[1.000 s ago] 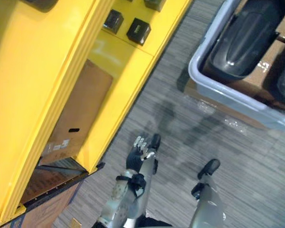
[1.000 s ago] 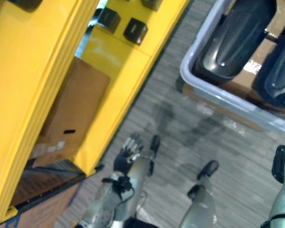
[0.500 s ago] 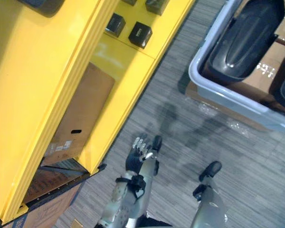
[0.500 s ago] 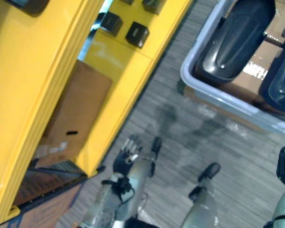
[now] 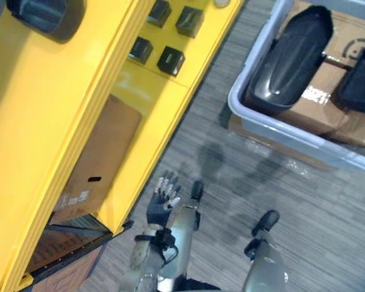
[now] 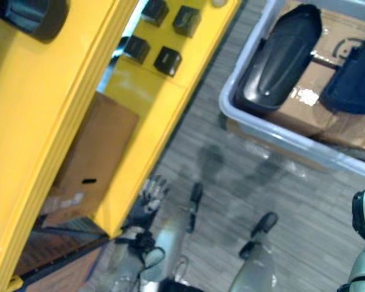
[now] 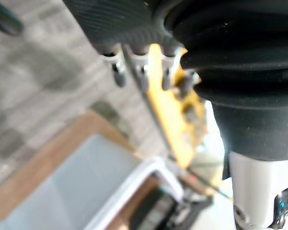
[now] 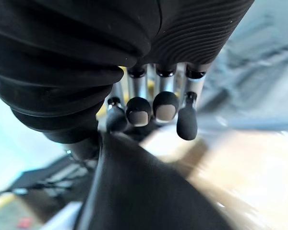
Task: Walk over and take plastic housings, then place them on the shelf
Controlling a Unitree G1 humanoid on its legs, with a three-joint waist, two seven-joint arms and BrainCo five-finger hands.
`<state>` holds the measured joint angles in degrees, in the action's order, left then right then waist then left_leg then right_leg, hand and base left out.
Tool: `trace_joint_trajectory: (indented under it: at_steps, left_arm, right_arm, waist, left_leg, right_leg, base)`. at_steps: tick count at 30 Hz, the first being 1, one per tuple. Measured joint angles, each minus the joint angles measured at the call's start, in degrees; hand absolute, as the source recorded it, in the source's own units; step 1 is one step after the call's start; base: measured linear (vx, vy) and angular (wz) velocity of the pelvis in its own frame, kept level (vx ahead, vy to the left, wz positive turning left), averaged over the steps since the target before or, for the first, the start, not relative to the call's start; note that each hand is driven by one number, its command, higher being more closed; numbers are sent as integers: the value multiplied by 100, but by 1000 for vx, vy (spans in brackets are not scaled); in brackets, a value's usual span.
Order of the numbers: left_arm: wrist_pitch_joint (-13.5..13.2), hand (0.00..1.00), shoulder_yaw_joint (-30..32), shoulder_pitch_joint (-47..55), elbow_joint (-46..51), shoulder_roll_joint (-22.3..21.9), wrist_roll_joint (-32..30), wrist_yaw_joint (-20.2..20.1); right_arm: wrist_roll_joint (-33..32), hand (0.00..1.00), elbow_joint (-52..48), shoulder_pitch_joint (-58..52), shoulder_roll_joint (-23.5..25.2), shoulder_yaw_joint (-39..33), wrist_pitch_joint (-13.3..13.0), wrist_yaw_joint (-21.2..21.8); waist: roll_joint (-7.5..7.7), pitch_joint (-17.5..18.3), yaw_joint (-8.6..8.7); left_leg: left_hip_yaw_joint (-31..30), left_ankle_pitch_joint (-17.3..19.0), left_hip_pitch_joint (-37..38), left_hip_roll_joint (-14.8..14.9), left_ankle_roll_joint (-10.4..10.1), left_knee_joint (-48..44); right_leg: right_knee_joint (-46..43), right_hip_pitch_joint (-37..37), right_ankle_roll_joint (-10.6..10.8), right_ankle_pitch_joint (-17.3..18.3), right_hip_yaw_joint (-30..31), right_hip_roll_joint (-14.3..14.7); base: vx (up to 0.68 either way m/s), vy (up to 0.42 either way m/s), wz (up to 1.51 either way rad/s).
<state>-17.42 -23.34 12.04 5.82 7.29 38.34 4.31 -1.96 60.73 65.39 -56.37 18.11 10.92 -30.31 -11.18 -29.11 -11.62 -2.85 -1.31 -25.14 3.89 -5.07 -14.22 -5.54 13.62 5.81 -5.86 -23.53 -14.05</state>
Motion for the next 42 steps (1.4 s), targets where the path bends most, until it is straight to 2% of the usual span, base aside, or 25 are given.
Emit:
trace_joint_trajectory:
  at_steps: [4,9,11,17,24,33,36,42]
  left_arm:
    - [-15,0,403,1,273,181,-70,190]
    - [-16,0,670,31,717,369,-118,239]
    - [-15,0,759,24,798,368,-117,249]
    - [95,0,887,-40,873,370,-118,360]
    - [106,0,849,-127,746,368,-337,365]
    - [68,0,833,-584,579,360,-344,457]
    - [74,0,734,-609,425,352,-343,530]
    - [118,0,632,-603,290,295,-340,566]
  right_arm:
    - [54,100,-357,-214,103,-14,-107,-104]
    - [51,100,-808,-579,459,-155,-219,-103]
    - [46,100,-869,-681,551,-189,-214,-81]
    - [-79,100,-865,-1216,1073,-450,-32,383]
    - [-77,100,-559,-1584,1349,-567,-94,493]
    - [-179,100,-77,-1587,1568,-573,-24,539]
    - [-186,100,172,-1585,1631,-731,68,535]
    - [-205,100,382,-1505,1619,-801,176,364]
  waist:
    - [285,-143,74]
    - [509,-134,167]
    - [569,-127,167]
    - [793,-55,159]
    - [806,-45,169]
    - [792,-8,168]
    - [736,220,157]
    - [581,314,151]
  left_leg:
    - [4,-115,261,130,-85,273]
    - [39,-252,574,155,-96,585]
    - [38,-302,609,155,-99,653]
    - [39,-539,716,154,-104,1014]
    - [40,-815,738,136,-99,1401]
    - [35,-819,685,103,-94,1404]
    - [30,-821,553,85,-93,1401]
    - [24,-822,500,72,-89,1387]
  right_leg:
    - [17,-145,-14,9,-12,124]
    - [15,-294,-16,11,-11,138]
    - [17,-306,-18,13,-13,137]
    - [28,-267,-21,56,-17,138]
    - [121,-156,31,-6,-26,133]
    - [121,-104,58,-28,-27,101]
    - [111,30,62,-33,-28,82]
    - [78,100,62,-29,-21,62]
  base:
    - [20,-49,-4]
    - [3,-7,-1]
    - [-18,2,1]
    - [-54,-3,3]
    - [-31,-3,1]
    - [0,0,0]
    - [0,0,0]
    - [-5,-3,-1]
